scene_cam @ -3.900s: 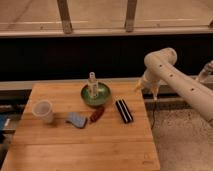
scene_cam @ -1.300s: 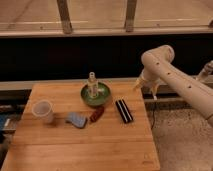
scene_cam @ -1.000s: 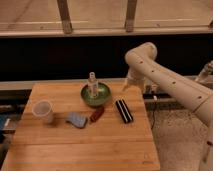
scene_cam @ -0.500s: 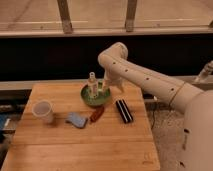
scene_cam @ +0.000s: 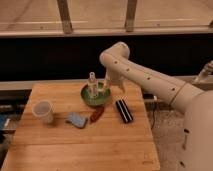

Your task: Place the pepper on the white sponge

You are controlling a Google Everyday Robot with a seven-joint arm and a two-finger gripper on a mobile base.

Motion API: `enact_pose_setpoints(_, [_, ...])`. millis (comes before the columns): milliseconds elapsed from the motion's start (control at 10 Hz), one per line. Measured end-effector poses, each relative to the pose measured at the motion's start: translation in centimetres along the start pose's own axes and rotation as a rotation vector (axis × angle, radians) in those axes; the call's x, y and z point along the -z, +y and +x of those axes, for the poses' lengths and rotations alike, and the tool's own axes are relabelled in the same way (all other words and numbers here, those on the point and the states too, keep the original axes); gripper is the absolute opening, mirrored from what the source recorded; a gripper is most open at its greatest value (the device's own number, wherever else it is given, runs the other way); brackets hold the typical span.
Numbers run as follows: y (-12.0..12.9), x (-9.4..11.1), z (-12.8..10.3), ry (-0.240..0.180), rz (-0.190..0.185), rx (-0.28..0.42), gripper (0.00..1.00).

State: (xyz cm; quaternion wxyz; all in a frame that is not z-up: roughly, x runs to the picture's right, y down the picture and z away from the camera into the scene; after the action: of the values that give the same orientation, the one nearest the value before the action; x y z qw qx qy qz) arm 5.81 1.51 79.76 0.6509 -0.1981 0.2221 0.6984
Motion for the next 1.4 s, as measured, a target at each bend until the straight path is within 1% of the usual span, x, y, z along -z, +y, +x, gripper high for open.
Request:
enact_pose_setpoints(100, [-0.5,-0.7,0.7,0.028,-0.006,0.003,0.64])
enact_pose_setpoints(200, [-0.9,-1.6,2.5,0.074,-0.016,0.008,0.64])
enact_pose_setpoints(300, [-0.1,-2.2,3.9,0.105,-0.031,0.017,0.64])
enact_pose_setpoints(500, [1.8,-3.3,5.8,0.157,-0.055,0.043,0.64])
enact_pose_setpoints(700, [3.5,-4.2,7.3,0.199,-0.077,0.083,0.64])
enact_pose_setpoints(800, [4.6,-4.6,7.9,0.212,-0.084,0.104,0.64])
enact_pose_setpoints(900, [5.9,-5.2,8.2,0.221,-0.099,0.129,0.64])
enact_pose_setpoints(1000, [6.3,-5.6,8.3,0.226,-0.104,0.139,0.64])
enact_pose_setpoints(1100, [6.7,-6.0,8.4,0.233,-0.105,0.148,0.64])
enact_pose_setpoints(1200, [7.9,-7.3,8.4,0.239,-0.104,0.166,0.64])
enact_pose_setpoints(1400, [9.1,-8.6,8.4,0.241,-0.094,0.182,0.64])
